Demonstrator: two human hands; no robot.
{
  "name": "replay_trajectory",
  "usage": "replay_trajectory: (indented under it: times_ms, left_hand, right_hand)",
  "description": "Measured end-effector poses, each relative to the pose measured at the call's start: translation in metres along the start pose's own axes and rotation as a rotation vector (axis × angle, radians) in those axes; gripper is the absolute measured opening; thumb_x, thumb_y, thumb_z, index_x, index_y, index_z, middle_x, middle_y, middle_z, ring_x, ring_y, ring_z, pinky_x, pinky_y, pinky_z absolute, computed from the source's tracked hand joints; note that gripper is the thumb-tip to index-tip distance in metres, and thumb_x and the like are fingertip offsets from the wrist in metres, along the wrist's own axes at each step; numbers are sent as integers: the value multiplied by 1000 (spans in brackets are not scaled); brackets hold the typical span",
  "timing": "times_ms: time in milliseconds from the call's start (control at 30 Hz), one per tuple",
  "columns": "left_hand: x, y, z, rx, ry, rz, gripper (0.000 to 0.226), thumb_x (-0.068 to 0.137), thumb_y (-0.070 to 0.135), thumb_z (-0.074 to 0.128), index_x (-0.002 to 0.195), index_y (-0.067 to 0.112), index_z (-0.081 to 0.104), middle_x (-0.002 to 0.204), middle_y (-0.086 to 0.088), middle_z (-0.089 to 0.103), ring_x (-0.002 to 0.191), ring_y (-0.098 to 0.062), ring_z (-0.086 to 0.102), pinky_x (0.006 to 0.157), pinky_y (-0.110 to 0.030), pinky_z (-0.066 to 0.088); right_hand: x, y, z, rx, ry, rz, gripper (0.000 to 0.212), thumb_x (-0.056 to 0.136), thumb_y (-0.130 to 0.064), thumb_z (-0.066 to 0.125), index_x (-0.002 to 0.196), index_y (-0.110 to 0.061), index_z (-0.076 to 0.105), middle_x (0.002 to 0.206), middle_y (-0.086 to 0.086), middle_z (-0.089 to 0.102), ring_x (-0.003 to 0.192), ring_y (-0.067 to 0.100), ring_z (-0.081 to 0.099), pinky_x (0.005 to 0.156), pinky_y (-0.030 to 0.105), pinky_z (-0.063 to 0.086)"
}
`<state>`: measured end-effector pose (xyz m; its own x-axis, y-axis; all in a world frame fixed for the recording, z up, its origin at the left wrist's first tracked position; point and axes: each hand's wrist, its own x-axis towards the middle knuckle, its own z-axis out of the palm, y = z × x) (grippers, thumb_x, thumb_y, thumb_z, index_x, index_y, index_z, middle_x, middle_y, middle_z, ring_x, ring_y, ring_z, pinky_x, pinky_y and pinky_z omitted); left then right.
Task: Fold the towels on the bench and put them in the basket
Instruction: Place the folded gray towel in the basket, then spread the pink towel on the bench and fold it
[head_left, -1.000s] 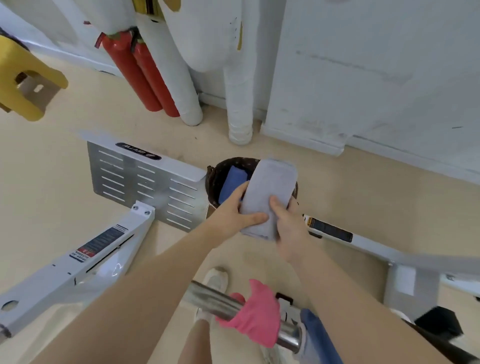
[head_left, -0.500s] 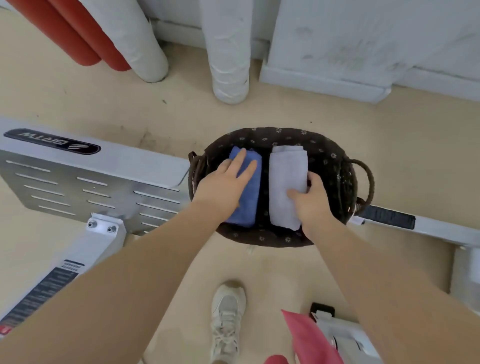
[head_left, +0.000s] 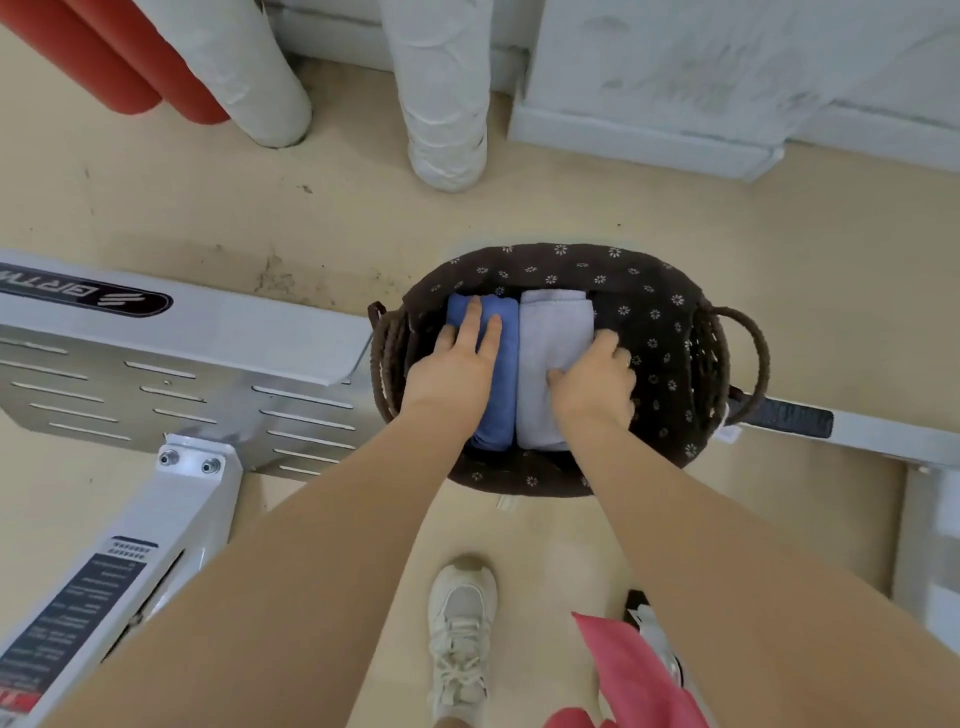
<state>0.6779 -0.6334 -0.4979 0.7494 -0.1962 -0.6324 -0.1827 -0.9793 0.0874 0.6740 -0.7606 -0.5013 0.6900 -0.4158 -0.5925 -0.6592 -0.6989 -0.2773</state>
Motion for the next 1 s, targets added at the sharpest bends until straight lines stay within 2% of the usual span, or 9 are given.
replay_trajectory:
  times_ms: [133, 233, 333, 400, 500, 633, 733, 900, 1000]
  left_hand:
    - [-22, 5, -18, 102, 30, 1, 89, 88, 18, 57, 148, 17, -9, 154, -15, -20, 144, -32, -1, 115, -39, 15]
    - [-59, 14, -42, -20, 34, 55, 65, 93, 21, 47, 148, 12, 11, 155, -15, 6, 140, -32, 17, 110, -40, 25]
    - [-108, 27, -63, -158, -134, 171, 34, 93, 22, 42, 125, 11, 46, 126, -14, 50, 115, -34, 49, 91, -42, 45]
    - [-142, 36, -73, -192, -205, 200, 31, 92, 21, 42, 120, 13, 51, 116, -13, 58, 106, -34, 54, 87, -40, 47]
    - [-186, 56, -80, -194, -220, 158, 37, 93, 21, 42, 129, 15, 48, 125, -11, 55, 113, -31, 52, 93, -37, 44]
    - [-236, 92, -65, -317, -145, 90, 38, 95, 22, 44, 132, 16, 48, 130, -8, 54, 120, -26, 48, 99, -30, 37]
    - [-273, 121, -37, -380, -102, 89, 35, 94, 19, 43, 128, 14, 52, 121, -10, 60, 113, -26, 52, 94, -29, 40]
    - [-317, 143, 17, -508, 114, 17, 31, 93, 12, 44, 120, 10, 57, 114, -10, 62, 105, -29, 56, 87, -33, 42]
    - [-336, 134, 32, -655, 287, -156, 28, 91, 9, 46, 114, 7, 61, 109, -11, 64, 99, -29, 58, 88, -33, 42]
  right_hand:
    - [-29, 3, -33, 73, 14, -90, 63, 89, -30, 59, 139, -9, 28, 140, 13, 33, 127, 31, 35, 99, 42, 36]
    - [-63, 15, -76, 103, -73, -197, 44, 92, -20, 54, 132, -9, 42, 134, 11, 44, 120, 27, 45, 97, 34, 37]
    - [-106, 35, -122, 67, -203, -220, 24, 93, -14, 48, 115, -11, 57, 113, 5, 59, 105, 22, 55, 84, 28, 43]
    - [-136, 46, -152, 87, -253, -217, 20, 94, -15, 47, 107, -13, 61, 98, -1, 59, 92, 17, 55, 73, 24, 42]
    - [-173, 67, -184, 170, -272, -245, 10, 92, -13, 50, 94, -11, 59, 90, 5, 60, 83, 18, 55, 72, 27, 45]
    - [-209, 113, -198, 89, -336, -264, 22, 93, -15, 47, 102, 2, 59, 103, 20, 64, 95, 30, 59, 90, 41, 47]
    - [-235, 159, -188, -69, -448, -351, 23, 95, -14, 46, 110, -6, 62, 114, 11, 63, 109, 27, 56, 85, 28, 40]
    - [-269, 213, -131, -290, -609, -690, 42, 96, -8, 41, 137, -13, 45, 143, 12, 40, 133, 29, 36, 109, 37, 30]
    - [-269, 223, -94, -499, -608, -859, 49, 96, -21, 46, 143, -17, 34, 150, 7, 30, 135, 28, 33, 108, 38, 32]
